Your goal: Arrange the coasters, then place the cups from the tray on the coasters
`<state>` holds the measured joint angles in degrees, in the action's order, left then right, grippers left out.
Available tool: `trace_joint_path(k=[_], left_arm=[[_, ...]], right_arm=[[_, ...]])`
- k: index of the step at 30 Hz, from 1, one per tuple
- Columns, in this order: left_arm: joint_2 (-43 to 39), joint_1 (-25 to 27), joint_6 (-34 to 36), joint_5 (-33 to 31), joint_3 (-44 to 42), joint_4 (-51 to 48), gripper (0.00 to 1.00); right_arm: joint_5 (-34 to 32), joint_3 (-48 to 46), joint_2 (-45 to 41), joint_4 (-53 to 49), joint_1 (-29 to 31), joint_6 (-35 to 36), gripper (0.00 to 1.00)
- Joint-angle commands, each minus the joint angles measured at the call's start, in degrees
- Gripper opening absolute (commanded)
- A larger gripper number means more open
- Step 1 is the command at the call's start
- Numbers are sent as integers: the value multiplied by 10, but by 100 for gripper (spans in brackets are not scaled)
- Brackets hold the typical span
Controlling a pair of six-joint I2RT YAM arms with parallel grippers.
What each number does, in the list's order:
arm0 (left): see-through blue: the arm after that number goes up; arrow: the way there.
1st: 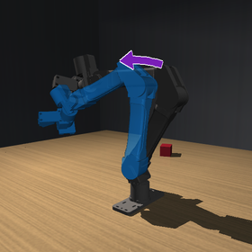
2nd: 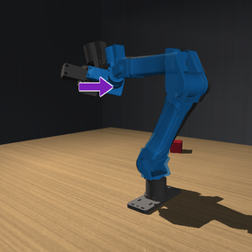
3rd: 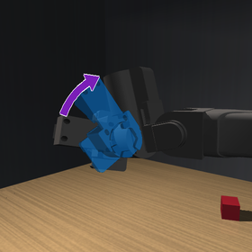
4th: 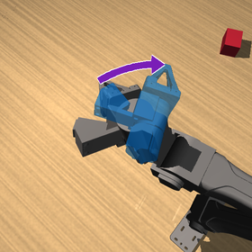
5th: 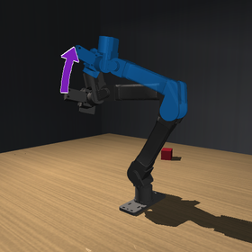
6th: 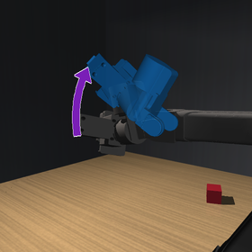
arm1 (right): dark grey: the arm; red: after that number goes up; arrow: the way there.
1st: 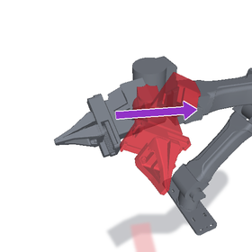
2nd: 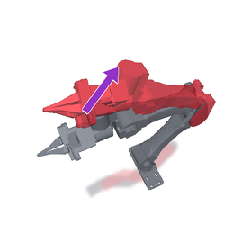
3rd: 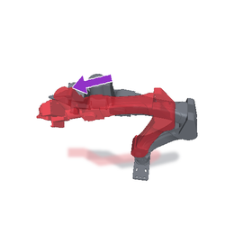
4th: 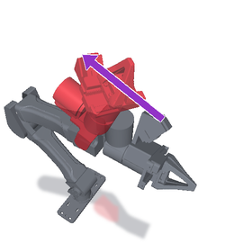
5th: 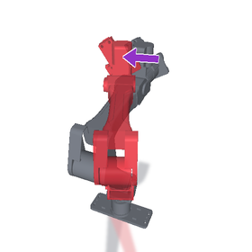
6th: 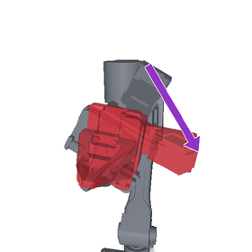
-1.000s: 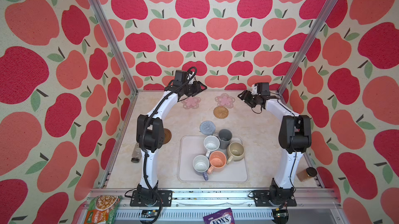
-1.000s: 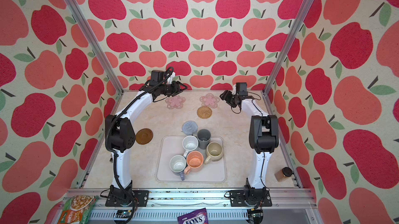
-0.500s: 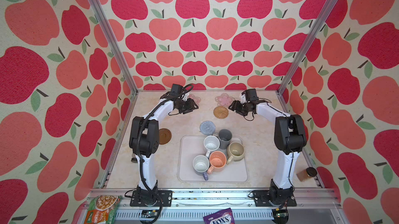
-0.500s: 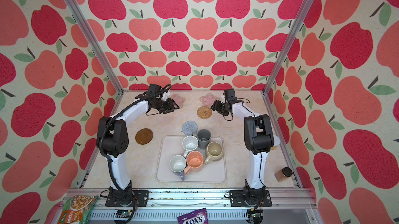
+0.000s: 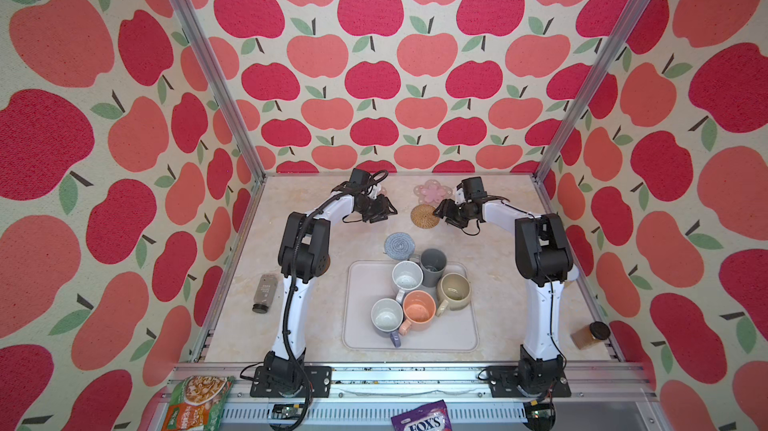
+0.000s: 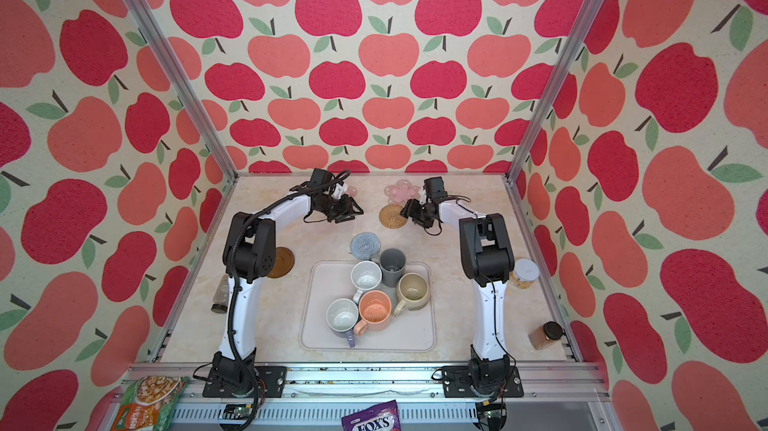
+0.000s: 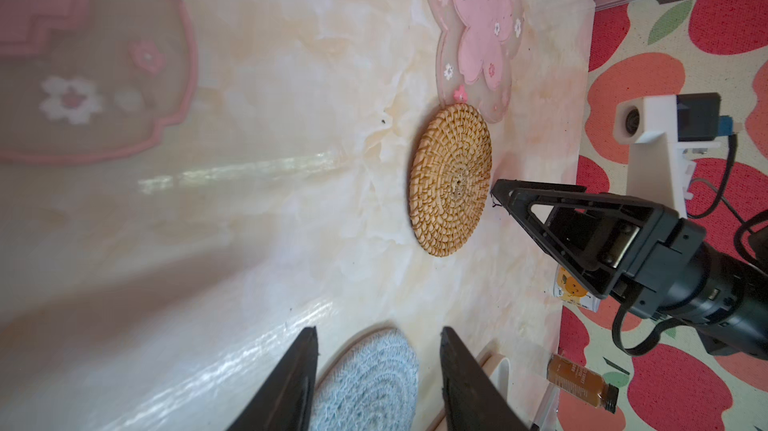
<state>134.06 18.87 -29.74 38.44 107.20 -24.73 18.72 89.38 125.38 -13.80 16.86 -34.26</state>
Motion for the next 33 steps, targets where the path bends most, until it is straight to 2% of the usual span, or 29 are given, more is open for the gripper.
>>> trace_joint_path(k=[1, 4, 9, 14, 20, 23, 33], left_arm=[[9, 4, -17, 10, 36, 18, 50], [5, 3, -20, 0, 29, 23, 50], [-5, 0, -22, -3, 10, 26, 49], [-24, -2, -19, -9, -15, 33, 49], [-45, -5, -13, -16, -40, 35, 49], [-50, -7, -12, -18, -46, 36, 49], [-67, -17, -13, -18, -70, 44, 49]], right_arm=[[-2, 11, 10, -9, 7, -6, 60], [-40, 6, -8, -21, 16, 18, 55], [-65, 34, -2, -61, 28, 52, 55], [-117, 39, -17, -70, 48, 68, 37], [-209, 52, -55, -94, 75, 118, 27], [-211, 79, -43, -92, 91, 148, 22], [-190, 166, 44, -131, 110, 161, 17]])
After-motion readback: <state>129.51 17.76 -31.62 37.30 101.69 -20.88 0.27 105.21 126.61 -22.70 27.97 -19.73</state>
